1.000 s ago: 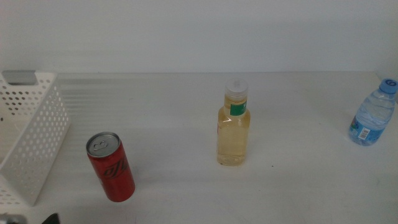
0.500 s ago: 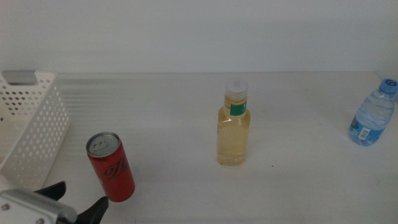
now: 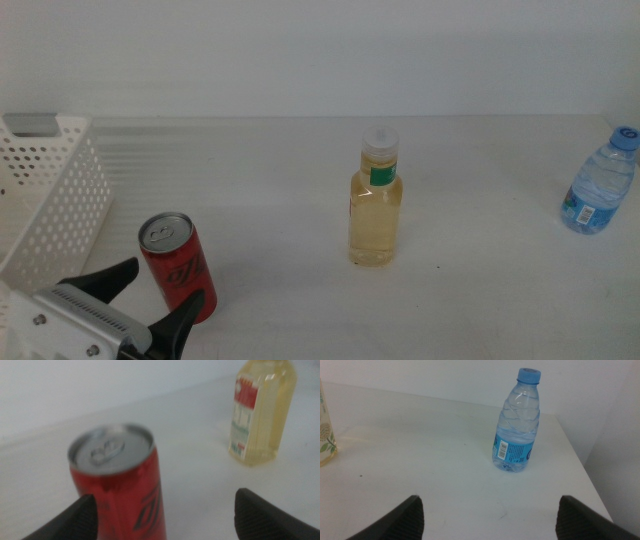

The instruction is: Use arms to grab the bottles and put them into the dustbin to the left of the table.

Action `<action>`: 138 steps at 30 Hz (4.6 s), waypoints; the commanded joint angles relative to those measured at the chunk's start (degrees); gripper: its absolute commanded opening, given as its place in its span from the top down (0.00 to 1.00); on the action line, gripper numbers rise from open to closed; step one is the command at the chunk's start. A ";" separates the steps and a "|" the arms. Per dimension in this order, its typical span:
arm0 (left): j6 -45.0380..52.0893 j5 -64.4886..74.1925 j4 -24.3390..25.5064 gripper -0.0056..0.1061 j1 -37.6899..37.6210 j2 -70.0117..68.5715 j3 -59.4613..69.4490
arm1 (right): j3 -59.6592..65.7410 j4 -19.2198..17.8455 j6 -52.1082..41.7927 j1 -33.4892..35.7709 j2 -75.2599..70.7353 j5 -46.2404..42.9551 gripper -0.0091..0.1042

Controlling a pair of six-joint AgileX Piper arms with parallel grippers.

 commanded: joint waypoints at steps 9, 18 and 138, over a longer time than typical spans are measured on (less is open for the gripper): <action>-1.20 -8.39 -0.50 0.14 -0.22 -0.30 0.40 | -0.44 -0.35 -0.72 -0.26 -1.58 -4.43 0.30; -1.19 -8.73 -2.09 0.14 -0.22 0.60 0.29 | -0.44 -0.35 -0.72 -0.26 -1.58 -4.43 0.30; 3.78 100.90 -7.49 0.99 16.29 9.85 -66.11 | -0.44 -0.35 -0.72 -0.26 -1.58 -4.43 0.30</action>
